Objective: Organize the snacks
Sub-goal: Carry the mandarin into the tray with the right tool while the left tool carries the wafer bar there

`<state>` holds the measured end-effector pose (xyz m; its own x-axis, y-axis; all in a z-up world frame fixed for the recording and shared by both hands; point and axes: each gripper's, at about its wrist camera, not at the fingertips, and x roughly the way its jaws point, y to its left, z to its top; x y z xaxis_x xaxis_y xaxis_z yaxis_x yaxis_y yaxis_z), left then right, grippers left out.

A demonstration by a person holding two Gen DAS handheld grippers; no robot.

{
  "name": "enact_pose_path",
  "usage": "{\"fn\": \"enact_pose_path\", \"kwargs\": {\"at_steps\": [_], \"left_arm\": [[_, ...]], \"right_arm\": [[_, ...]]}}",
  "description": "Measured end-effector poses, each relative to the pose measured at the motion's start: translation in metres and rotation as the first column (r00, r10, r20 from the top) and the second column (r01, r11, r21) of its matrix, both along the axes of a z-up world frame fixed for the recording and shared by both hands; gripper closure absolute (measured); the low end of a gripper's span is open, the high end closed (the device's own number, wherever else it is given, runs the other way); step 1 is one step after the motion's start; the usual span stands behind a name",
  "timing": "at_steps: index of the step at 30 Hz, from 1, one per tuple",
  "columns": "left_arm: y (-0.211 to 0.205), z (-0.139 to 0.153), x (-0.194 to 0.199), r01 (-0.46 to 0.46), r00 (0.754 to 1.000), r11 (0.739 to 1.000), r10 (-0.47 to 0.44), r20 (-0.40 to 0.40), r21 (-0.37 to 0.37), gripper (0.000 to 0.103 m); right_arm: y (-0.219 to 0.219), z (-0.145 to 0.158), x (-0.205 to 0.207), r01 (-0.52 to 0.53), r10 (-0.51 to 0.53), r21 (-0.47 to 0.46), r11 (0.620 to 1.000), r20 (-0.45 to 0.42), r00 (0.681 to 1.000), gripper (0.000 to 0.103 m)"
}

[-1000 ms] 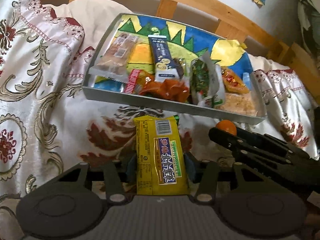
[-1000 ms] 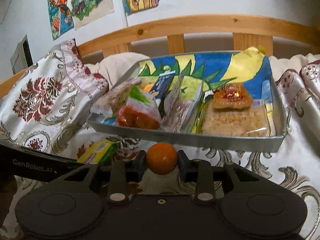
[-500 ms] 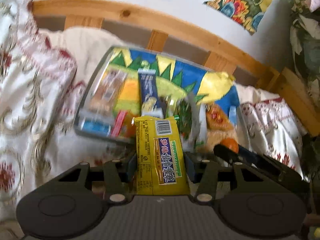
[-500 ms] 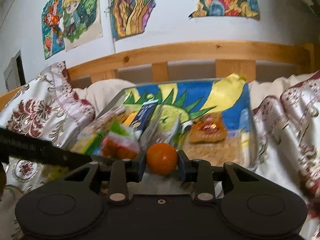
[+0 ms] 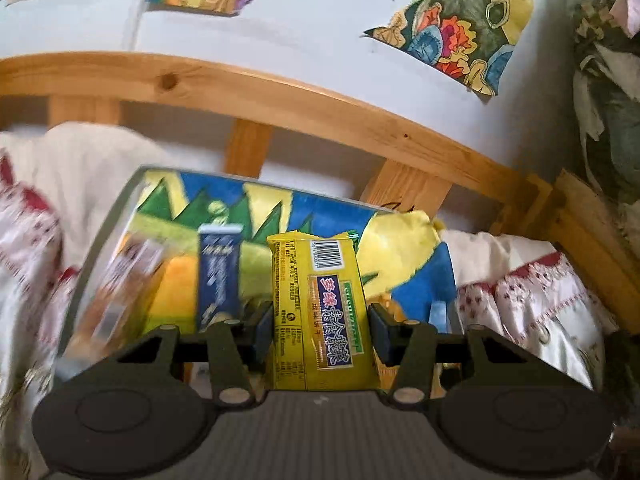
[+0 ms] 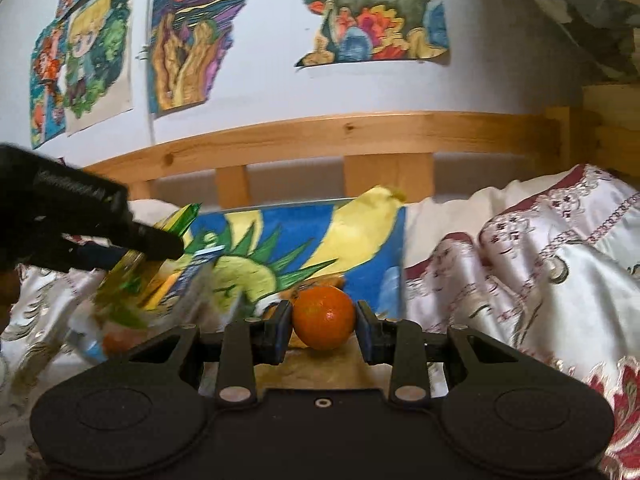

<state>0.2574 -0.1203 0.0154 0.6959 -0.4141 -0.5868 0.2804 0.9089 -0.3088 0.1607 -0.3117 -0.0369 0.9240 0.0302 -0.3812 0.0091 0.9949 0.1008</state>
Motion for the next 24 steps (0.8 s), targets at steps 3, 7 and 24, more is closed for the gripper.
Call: {"fn": "enact_pose_path", "kwargs": {"at_steps": [3, 7, 24], "left_arm": [[-0.015, -0.007, 0.020, -0.011, 1.000, 1.000, 0.011, -0.007, 0.014, 0.049], [-0.031, -0.021, 0.037, -0.015, 1.000, 0.999, 0.015, -0.012, 0.044, 0.049], [-0.049, -0.041, 0.038, 0.020, 1.000, 0.994, -0.020, -0.001, 0.107, 0.049]], "right_arm": [[-0.007, -0.003, 0.009, 0.014, -0.014, -0.018, 1.000, 0.008, 1.000, 0.067], [-0.013, -0.006, 0.024, 0.022, -0.022, -0.032, 0.999, 0.019, 1.000, 0.067], [-0.013, -0.023, 0.052, 0.022, -0.022, -0.051, 0.998, -0.004, 1.000, 0.055]]}}
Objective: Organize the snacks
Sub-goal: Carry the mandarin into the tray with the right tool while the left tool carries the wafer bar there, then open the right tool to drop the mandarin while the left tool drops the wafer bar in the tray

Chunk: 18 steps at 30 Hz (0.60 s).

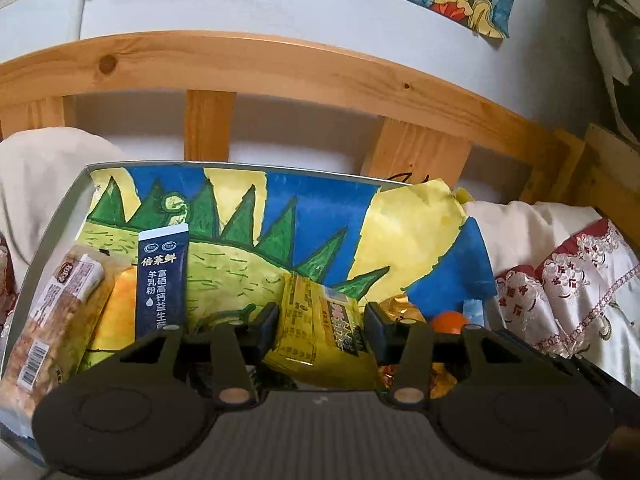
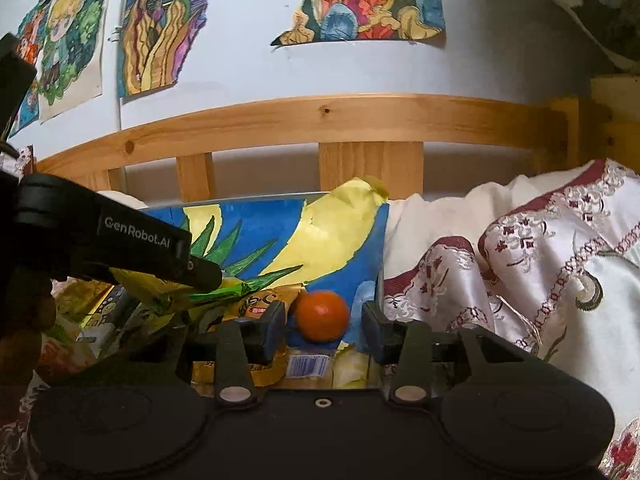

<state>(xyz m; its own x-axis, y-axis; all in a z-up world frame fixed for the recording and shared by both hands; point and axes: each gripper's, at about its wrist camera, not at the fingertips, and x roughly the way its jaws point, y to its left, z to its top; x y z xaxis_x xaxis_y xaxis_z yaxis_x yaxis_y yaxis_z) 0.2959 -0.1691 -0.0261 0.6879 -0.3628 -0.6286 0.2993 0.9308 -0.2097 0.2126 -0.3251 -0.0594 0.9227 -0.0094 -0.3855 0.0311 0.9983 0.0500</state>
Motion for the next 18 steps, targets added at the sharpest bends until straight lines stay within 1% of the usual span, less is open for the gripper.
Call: {"fn": "enact_pose_path", "kwargs": {"at_steps": [4, 7, 9, 12, 14, 17, 18], "left_arm": [[0.005, 0.005, -0.005, -0.010, 1.000, 1.000, 0.011, 0.013, -0.028, 0.040], [0.009, 0.009, -0.009, -0.013, 1.000, 0.999, 0.014, 0.021, -0.042, 0.036], [0.011, 0.011, -0.012, -0.014, 0.999, 0.999, 0.016, 0.029, -0.048, 0.034], [0.017, 0.016, -0.018, -0.021, 0.998, 0.998, 0.024, 0.050, -0.058, 0.027], [0.022, 0.020, -0.023, -0.028, 0.997, 0.998, 0.032, 0.064, -0.064, 0.024], [0.029, 0.025, -0.030, -0.041, 0.996, 0.997, 0.046, 0.078, -0.066, 0.021], [0.032, 0.027, -0.033, -0.046, 0.995, 0.997, 0.051, 0.082, -0.066, 0.019]], "right_arm": [[0.004, 0.002, -0.003, -0.005, 0.006, -0.016, 1.000, 0.015, 1.000, 0.048], [0.005, 0.006, -0.007, -0.002, 0.003, -0.015, 1.000, 0.026, 1.000, 0.045], [0.006, 0.009, -0.009, 0.009, -0.009, -0.021, 1.000, 0.034, 0.999, 0.035], [0.005, 0.016, -0.013, 0.026, -0.025, -0.015, 1.000, 0.045, 0.999, 0.034], [0.004, 0.021, -0.016, 0.038, -0.038, -0.005, 0.999, 0.048, 0.998, 0.033], [0.004, 0.031, -0.022, 0.050, -0.050, 0.001, 0.999, 0.062, 0.997, 0.027], [0.004, 0.035, -0.025, 0.054, -0.054, 0.002, 0.999, 0.069, 0.996, 0.027]]}}
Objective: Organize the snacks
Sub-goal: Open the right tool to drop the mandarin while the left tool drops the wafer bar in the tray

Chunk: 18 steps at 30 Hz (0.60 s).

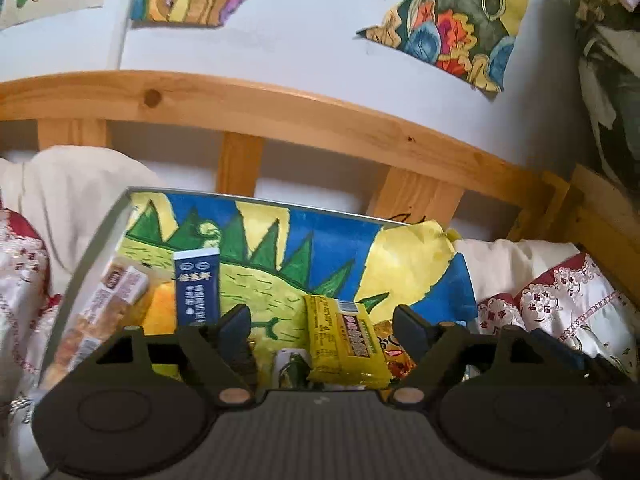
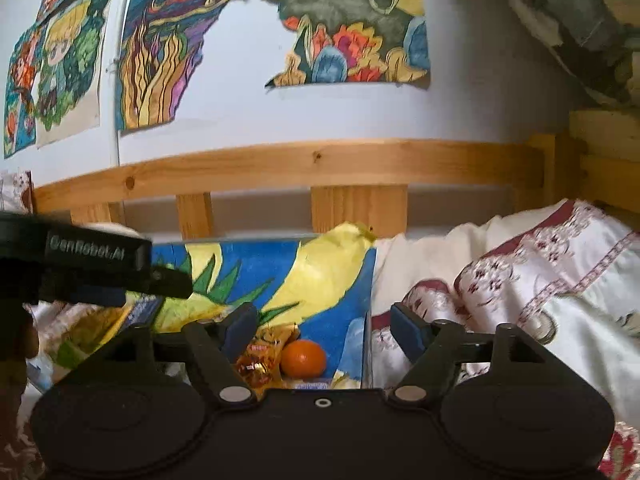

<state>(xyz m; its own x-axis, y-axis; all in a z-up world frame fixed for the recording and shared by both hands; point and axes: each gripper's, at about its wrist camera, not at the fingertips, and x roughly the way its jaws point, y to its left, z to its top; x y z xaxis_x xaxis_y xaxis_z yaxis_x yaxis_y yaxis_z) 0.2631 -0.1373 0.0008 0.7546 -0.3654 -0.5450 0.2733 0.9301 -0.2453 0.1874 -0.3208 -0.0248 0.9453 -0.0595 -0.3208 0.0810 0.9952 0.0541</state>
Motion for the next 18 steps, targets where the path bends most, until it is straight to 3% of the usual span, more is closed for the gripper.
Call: {"fn": "enact_pose_path", "kwargs": {"at_steps": [8, 18], "left_arm": [[0.032, 0.011, -0.029, -0.057, 0.998, 0.998, 0.057, 0.015, -0.040, 0.008], [0.063, 0.015, -0.070, -0.075, 0.997, 0.997, 0.076, 0.014, -0.025, 0.002]], "right_arm": [[0.010, 0.029, -0.027, 0.053, -0.052, -0.011, 0.999, 0.051, 0.997, 0.010], [0.033, 0.044, -0.058, 0.041, -0.038, -0.035, 0.999, 0.071, 0.997, 0.002]]}}
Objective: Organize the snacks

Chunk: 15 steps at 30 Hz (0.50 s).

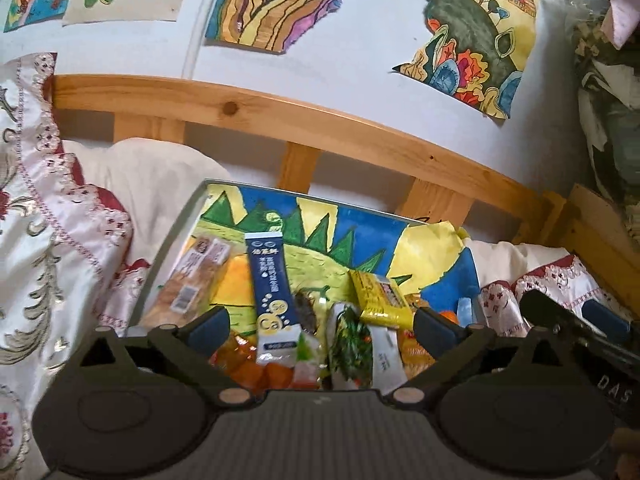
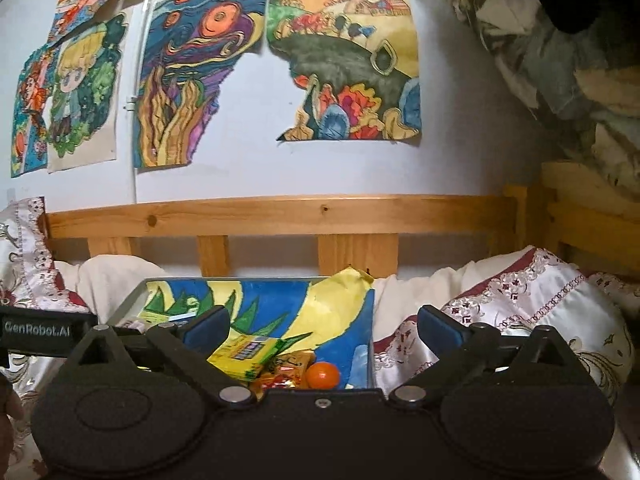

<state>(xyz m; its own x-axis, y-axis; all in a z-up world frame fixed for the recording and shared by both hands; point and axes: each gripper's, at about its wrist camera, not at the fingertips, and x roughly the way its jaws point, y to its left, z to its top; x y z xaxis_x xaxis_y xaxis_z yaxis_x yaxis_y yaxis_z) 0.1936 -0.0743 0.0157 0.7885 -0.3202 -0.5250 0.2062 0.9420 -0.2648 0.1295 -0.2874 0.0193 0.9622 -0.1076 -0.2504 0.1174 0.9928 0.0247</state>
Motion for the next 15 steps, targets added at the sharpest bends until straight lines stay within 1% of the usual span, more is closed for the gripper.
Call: {"fn": "enact_pose_path", "kwargs": {"at_steps": [6, 15], "left_arm": [[0.012, 0.005, -0.014, -0.008, 1.000, 1.000, 0.008, 0.003, -0.001, 0.001], [0.026, 0.011, -0.030, -0.017, 1.000, 1.000, 0.017, 0.024, 0.000, 0.001]], "right_arm": [[0.013, 0.006, -0.013, -0.016, 0.016, -0.015, 1.000, 0.016, 1.000, 0.001], [0.019, 0.011, -0.027, -0.012, 0.012, -0.013, 1.000, 0.022, 1.000, 0.001]]}}
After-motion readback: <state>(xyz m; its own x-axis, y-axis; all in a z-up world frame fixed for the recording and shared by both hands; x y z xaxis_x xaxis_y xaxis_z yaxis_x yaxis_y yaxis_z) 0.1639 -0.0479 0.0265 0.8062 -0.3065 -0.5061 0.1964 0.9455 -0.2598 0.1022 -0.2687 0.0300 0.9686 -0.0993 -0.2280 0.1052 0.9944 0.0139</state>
